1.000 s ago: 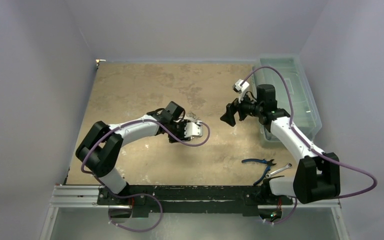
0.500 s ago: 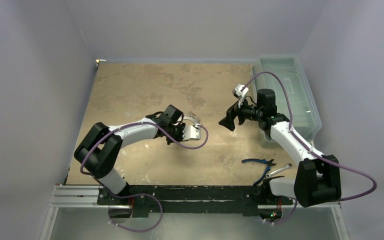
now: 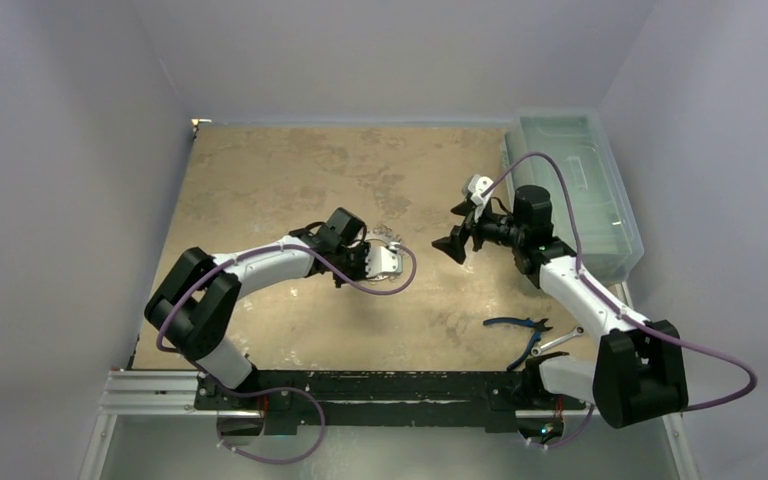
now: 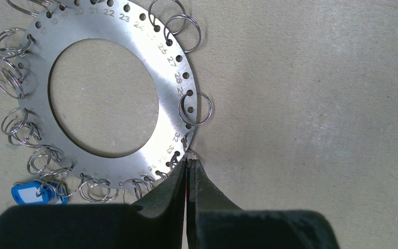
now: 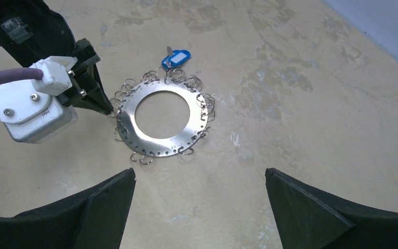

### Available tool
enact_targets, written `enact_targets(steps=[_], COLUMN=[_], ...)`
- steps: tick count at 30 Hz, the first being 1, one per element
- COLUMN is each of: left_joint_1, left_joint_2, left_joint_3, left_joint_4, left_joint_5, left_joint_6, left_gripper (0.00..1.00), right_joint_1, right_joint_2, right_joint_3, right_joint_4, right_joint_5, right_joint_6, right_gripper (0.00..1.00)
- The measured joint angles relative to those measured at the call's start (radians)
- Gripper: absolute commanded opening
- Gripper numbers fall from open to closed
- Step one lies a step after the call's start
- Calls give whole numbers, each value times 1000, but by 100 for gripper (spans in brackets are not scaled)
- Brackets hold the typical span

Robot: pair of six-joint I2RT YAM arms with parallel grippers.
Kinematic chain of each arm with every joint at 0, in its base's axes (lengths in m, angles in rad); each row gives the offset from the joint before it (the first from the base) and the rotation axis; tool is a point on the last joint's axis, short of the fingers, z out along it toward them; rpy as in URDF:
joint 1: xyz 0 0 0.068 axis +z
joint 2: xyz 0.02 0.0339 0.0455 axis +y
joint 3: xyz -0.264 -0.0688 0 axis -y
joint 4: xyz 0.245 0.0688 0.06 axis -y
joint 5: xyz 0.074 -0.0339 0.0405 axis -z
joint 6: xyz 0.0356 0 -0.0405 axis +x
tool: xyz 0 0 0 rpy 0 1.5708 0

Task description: Remove the keys from the keyring

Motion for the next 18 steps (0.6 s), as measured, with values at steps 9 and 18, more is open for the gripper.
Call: enact_targets(steps=[9,18], left_joint_1=[0,0], left_joint_2=[0,-3], left_joint_3=[2,123], left_joint_4=[19,-82], left_joint_5=[-4,39], left_joint_6=[-37,-98], left_gripper=[0,0], right_joint_1=[9,66], right_joint_2=[3,2], right_joint_3=[-76,-192], right_joint_4=[94,268], right_joint_5=[-8,-21], right_joint_6=[-54,-132], right_gripper=[99,99])
